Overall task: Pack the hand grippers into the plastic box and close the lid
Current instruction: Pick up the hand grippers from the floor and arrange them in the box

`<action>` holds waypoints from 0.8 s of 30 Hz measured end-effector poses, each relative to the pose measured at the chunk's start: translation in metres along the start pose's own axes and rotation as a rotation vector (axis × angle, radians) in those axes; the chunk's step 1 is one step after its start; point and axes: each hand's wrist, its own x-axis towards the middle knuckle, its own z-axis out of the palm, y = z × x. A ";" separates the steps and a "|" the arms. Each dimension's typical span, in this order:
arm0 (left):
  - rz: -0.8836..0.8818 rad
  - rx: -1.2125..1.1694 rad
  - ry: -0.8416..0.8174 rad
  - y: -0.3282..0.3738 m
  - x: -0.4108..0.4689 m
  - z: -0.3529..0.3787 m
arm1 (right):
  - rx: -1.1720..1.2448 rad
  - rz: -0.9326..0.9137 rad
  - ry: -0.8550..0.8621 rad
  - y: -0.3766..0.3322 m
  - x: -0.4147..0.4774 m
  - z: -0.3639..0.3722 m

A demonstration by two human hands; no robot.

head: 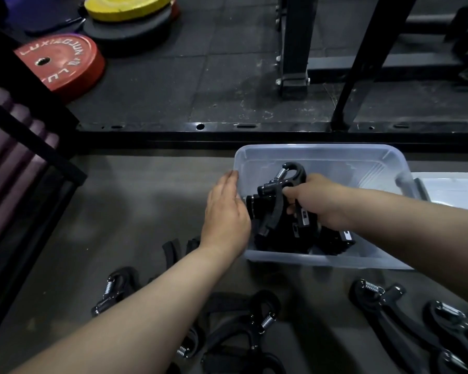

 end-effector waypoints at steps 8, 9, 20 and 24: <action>0.002 -0.003 -0.006 0.000 0.000 0.000 | -0.084 -0.001 0.026 0.003 0.008 0.013; 0.002 -0.004 -0.004 0.000 0.000 0.000 | -0.157 -0.014 0.059 0.003 0.008 0.012; 0.004 -0.009 0.005 -0.002 0.001 0.001 | -0.498 -0.192 0.250 0.016 0.006 0.019; 0.008 -0.011 0.005 -0.001 0.001 0.001 | -0.546 -0.126 0.227 0.010 0.008 0.026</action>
